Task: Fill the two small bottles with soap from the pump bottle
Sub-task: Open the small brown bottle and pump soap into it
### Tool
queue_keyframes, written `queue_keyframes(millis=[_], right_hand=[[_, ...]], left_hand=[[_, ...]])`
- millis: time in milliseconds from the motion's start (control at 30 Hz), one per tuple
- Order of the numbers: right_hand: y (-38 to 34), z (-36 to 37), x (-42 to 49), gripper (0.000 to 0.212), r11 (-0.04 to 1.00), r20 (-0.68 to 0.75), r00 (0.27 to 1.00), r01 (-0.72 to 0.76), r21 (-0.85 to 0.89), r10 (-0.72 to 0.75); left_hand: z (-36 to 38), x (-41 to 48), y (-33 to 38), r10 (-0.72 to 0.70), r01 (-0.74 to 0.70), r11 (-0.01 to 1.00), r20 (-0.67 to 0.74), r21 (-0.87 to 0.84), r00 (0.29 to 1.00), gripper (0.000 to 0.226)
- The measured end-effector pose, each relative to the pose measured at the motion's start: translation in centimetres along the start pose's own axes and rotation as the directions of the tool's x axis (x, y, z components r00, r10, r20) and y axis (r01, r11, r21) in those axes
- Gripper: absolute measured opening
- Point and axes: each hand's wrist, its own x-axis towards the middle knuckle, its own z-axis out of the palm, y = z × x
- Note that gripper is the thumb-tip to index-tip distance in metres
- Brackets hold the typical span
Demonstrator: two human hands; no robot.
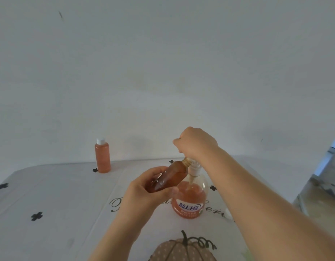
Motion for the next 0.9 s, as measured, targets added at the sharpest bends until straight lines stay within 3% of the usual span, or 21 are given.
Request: queue_keyframes(millis=[600,900], right_hand=[[0.5,1.3,0.2,0.026,0.998,0.018,0.999,-0.038,0.054,0.038],[0.1,-0.1,-0.1,0.021,1.0,-0.011,1.0,-0.008,-0.009,0.008]], left_hand=[[-0.1,0.5,-0.8,-0.029,0.029,0.999,0.017,0.016,0.999,0.039],[0.0,0.2,-0.5,0.014,-0.014,1.0,-0.02,0.018,1.0,0.041]])
